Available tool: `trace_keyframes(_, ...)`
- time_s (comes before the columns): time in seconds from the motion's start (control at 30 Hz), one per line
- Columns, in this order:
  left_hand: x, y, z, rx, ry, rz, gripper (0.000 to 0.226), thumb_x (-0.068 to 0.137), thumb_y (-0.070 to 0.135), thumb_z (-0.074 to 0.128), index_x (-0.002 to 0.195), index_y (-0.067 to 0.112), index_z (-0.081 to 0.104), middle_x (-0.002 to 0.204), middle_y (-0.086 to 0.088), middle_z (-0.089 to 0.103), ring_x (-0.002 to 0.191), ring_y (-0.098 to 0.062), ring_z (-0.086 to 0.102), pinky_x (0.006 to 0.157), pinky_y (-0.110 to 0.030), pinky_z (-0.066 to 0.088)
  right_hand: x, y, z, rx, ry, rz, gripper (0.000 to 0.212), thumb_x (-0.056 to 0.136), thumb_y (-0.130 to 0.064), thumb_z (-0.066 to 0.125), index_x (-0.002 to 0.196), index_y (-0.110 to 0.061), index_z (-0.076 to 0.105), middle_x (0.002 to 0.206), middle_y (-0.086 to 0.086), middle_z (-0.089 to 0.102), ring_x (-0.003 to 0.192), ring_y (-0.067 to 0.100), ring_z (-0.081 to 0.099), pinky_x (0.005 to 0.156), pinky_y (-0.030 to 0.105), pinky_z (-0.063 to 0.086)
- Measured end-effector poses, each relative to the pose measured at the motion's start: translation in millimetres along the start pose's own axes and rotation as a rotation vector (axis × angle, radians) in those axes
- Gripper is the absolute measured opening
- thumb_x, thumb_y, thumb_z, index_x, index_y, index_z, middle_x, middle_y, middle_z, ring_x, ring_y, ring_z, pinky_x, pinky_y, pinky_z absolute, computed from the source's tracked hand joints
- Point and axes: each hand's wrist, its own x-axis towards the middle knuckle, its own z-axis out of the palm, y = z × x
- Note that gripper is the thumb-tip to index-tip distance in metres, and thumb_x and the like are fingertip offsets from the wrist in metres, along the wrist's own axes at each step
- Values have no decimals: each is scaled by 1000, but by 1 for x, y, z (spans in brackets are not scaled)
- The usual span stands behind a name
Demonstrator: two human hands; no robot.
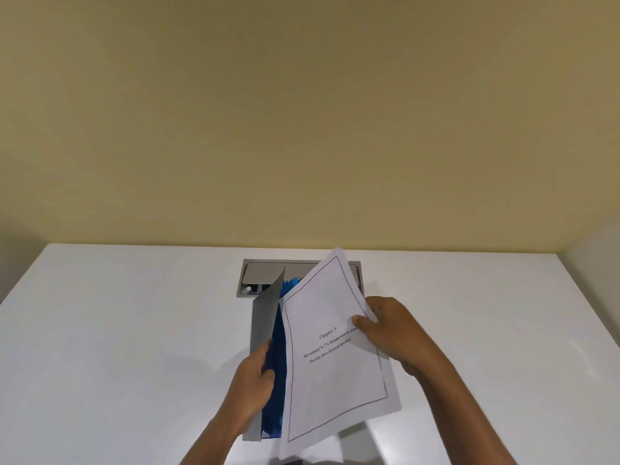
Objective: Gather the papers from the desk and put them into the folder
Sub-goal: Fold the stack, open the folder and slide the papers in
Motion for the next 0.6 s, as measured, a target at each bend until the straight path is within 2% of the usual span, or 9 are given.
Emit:
trace_keyframes(0.1, -2, 0, -1, -27, -9, 0, 61, 106, -4, 41, 156, 30, 48, 125, 17, 67, 110, -11, 67, 102, -38, 58, 9, -10, 16, -86, -3, -23, 18, 100, -20, 59, 105, -7, 71, 105, 7, 73, 94, 25, 71, 78, 34, 57)
trace_keyframes(0.17, -2, 0, -1, -22, 2, 19, 60, 106, -2, 43, 155, 33, 48, 115, 27, 65, 102, -3, 66, 88, -26, 61, 16, -15, 28, -146, 13, -40, 16, 100, -16, 56, 99, -9, 69, 96, 2, 70, 77, 9, 64, 63, 24, 51)
trace_keyframes(0.2, -3, 0, -1, -15, 9, 32, 59, 106, 0, 45, 154, 34, 48, 113, 30, 62, 101, -2, 65, 88, -25, 60, 18, -18, 34, -170, 17, -44, 15, 101, -15, 55, 93, -11, 67, 89, -2, 66, 71, 3, 58, 56, 19, 44)
trace_keyframes(0.27, -6, 3, 0, 3, 23, 48, 54, 108, 7, 49, 154, 34, 47, 110, 33, 58, 98, -4, 64, 98, -37, 59, 23, -24, 47, -210, 27, -47, 23, 101, -13, 54, 78, -14, 58, 79, -6, 58, 65, 1, 52, 52, 18, 38)
trace_keyframes(0.3, -7, 4, 0, 5, 29, 52, 52, 108, 9, 50, 153, 33, 48, 110, 32, 58, 98, -6, 63, 103, -42, 57, 25, -25, 54, -234, 30, -55, 25, 101, -12, 53, 76, -13, 56, 78, -4, 58, 66, 5, 54, 54, 21, 42)
trace_keyframes(0.37, -10, 7, 2, -3, 37, 54, 48, 109, 11, 51, 153, 29, 49, 116, 25, 60, 99, -9, 63, 108, -46, 54, 28, -26, 67, -252, 21, -56, 18, 101, -10, 51, 91, -3, 65, 91, 7, 68, 81, 18, 66, 71, 33, 56)
trace_keyframes(0.43, -12, 10, 4, -6, 55, 41, 47, 109, 10, 50, 154, 23, 48, 135, 9, 65, 110, -17, 65, 112, -48, 51, 31, -24, 81, -248, 33, -56, 21, 102, -9, 51, 106, 1, 68, 106, 13, 72, 96, 26, 70, 83, 37, 59)
trace_keyframes(0.5, -13, 12, 6, 3, 63, 33, 48, 108, 9, 50, 155, 21, 48, 147, -4, 62, 126, -28, 64, 117, -50, 45, 31, -20, 91, -231, 54, -56, 20, 104, -12, 54, 113, -2, 68, 113, 12, 73, 99, 25, 71, 86, 35, 59)
trace_keyframes(0.6, -14, 12, 7, 20, 47, 42, 47, 109, 12, 51, 155, 21, 48, 151, -5, 60, 132, -30, 62, 120, -50, 43, 31, -12, 99, -212, 81, -52, 18, 106, -17, 57, 118, -7, 66, 117, 9, 72, 98, 20, 70, 84, 27, 58)
